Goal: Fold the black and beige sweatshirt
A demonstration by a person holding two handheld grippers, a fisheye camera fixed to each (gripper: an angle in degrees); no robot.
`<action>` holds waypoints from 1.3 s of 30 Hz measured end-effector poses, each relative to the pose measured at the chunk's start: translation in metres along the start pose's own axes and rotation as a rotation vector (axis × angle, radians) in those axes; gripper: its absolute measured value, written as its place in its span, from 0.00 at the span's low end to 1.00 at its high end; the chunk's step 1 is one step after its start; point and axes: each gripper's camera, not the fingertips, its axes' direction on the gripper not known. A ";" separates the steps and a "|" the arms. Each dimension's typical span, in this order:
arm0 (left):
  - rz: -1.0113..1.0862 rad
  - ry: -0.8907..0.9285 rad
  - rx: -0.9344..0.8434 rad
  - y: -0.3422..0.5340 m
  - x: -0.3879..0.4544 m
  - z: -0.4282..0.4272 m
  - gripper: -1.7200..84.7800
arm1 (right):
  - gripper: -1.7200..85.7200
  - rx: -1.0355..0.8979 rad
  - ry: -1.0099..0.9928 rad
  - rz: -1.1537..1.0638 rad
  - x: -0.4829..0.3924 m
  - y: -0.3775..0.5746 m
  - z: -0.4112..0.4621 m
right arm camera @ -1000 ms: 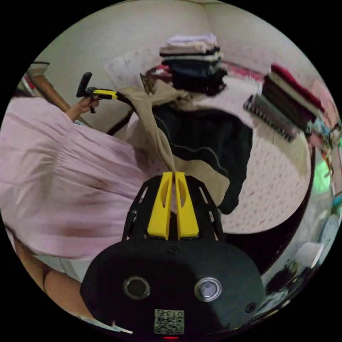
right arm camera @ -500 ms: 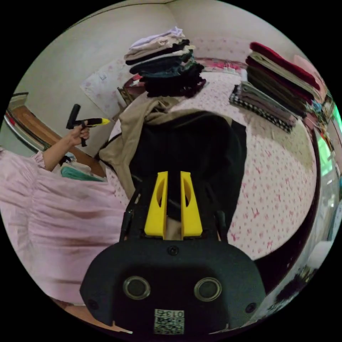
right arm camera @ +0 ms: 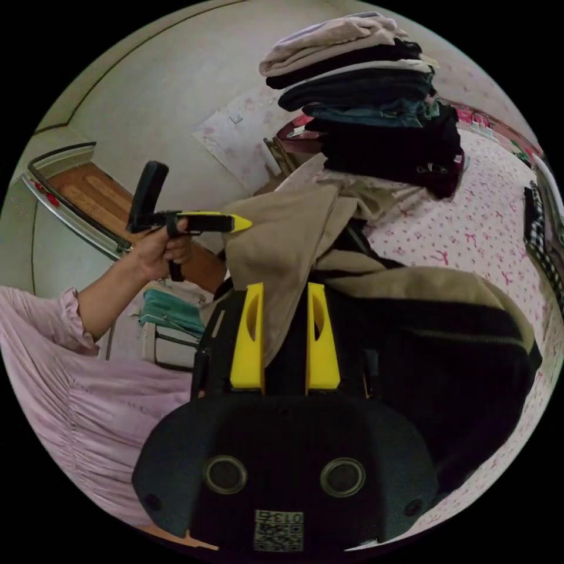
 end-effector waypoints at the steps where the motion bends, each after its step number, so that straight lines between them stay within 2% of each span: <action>1: 0.009 -0.043 0.013 0.001 0.007 -0.003 0.10 | 0.13 0.010 0.005 -0.005 0.001 -0.006 0.003; 3: 0.024 -0.087 0.010 0.000 0.016 -0.002 0.10 | 0.07 0.013 0.032 -0.032 0.007 -0.026 0.017; 6: 0.061 -0.146 0.017 0.000 0.032 -0.005 0.06 | 0.04 -0.073 0.004 -0.116 0.007 -0.041 0.030; 8: 0.125 -0.196 0.054 0.009 0.048 -0.021 0.04 | 0.03 -0.001 -0.039 -0.234 -0.006 -0.038 0.015; 10: 0.210 -0.151 0.075 0.021 0.060 -0.034 0.03 | 0.03 0.063 -0.131 -0.401 -0.023 -0.023 -0.009; 12: 0.318 -0.026 0.069 0.035 0.072 -0.038 0.03 | 0.03 0.013 -0.140 -0.414 -0.024 -0.012 -0.010; 15: 0.405 0.120 -0.119 0.054 0.093 -0.007 0.03 | 0.04 0.065 0.008 -0.283 -0.001 0.010 -0.005; 18: 0.618 0.313 -0.431 0.090 0.153 0.048 0.03 | 0.05 0.068 0.001 -0.124 0.039 0.014 -0.007; 19: 0.714 0.357 -0.608 0.113 0.176 0.074 0.03 | 0.06 0.087 0.005 -0.108 0.046 0.015 -0.011; 20: 0.793 0.351 -0.767 0.139 0.190 0.098 0.03 | 0.07 0.125 0.030 -0.092 0.059 0.018 -0.018; 22: 0.798 0.292 -0.859 0.159 0.183 0.111 0.03 | 0.09 0.122 0.129 -0.050 0.086 0.023 -0.028; 24: 0.648 0.346 -0.746 0.139 0.149 0.084 0.04 | 0.10 0.092 0.216 0.000 0.109 0.028 -0.036; 26: 0.454 0.376 -0.400 0.091 0.090 0.008 0.06 | 0.11 0.086 0.316 0.030 0.133 0.036 -0.050; 28: 0.341 0.296 -0.118 0.063 0.046 -0.048 0.10 | 0.11 0.100 0.463 0.109 0.171 0.046 -0.076; 29: 0.268 0.197 -0.030 0.047 0.025 -0.064 0.12 | 0.12 0.107 0.493 0.137 0.182 0.048 -0.083; 31: 0.192 0.029 -0.024 0.023 0.005 -0.055 0.16 | 0.13 0.129 0.573 0.229 0.216 0.052 -0.104; 32: 0.166 0.001 -0.052 0.007 -0.002 -0.032 0.18 | 0.13 0.130 0.618 0.287 0.239 0.054 -0.115; 35: 0.125 0.127 -0.143 -0.032 -0.006 0.042 0.20 | 0.15 0.079 0.621 0.374 0.292 0.050 -0.123; 39: 0.092 0.112 -0.222 -0.063 0.004 0.113 0.23 | 0.16 -0.077 0.584 0.373 0.340 0.036 -0.087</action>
